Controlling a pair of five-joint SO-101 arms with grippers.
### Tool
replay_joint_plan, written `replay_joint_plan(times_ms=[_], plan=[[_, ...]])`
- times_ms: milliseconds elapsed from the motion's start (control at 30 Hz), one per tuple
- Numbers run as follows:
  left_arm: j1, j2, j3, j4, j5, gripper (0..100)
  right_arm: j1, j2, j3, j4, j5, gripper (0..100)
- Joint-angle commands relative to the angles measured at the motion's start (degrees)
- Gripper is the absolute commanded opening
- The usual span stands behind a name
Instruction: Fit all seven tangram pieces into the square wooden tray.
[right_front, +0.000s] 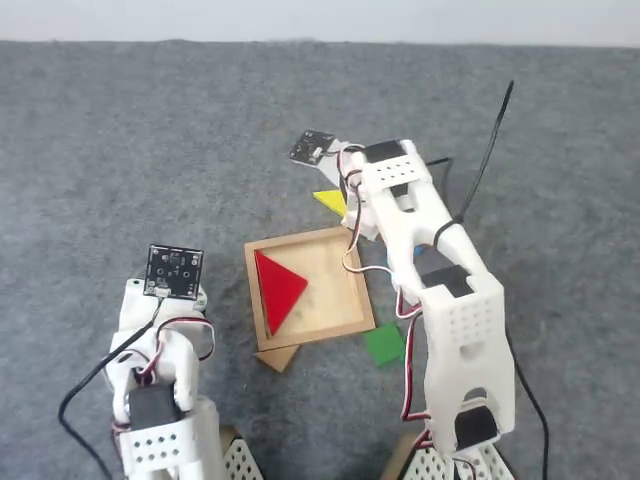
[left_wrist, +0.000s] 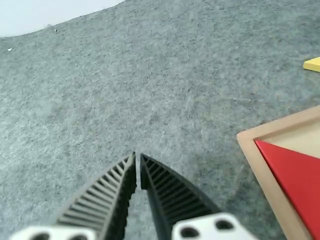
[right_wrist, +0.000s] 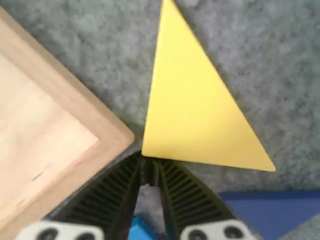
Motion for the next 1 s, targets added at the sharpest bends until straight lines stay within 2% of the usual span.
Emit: replay_joint_plan(times_ms=[0,167,267,500,567,733,833,967], plan=[[-0.35,-0.79,-0.92,0.09,-0.62,2,-2.24,-2.95,-1.49,0.4,-0.44,0.6],[-0.35,-0.79,-0.92,0.09,-0.62,2,0.48,-6.02,-8.0,5.32,-0.18,0.6],[-0.35,-0.79,-0.92,0.09,-0.62,2,0.31,-6.81,-12.22,10.33,5.1,2.7],[-0.35,-0.79,-0.92,0.09,-0.62,2,-2.86,-6.55,-14.77,11.47,16.53,28.0],[-0.35,-0.79,-0.92,0.09,-0.62,2,-3.21,-5.67,-14.86,8.22,15.91,30.3],[-0.35,-0.79,-0.92,0.09,-0.62,2,-2.86,-1.63,-14.86,-2.07,9.76,27.6],[-0.35,-0.79,-0.92,0.09,-0.7,2,-3.03,1.01,-16.62,-1.8,9.32,30.7],[-0.35,-0.79,-0.84,0.09,-0.7,2,-3.21,6.02,-22.42,-1.01,5.19,35.5]])
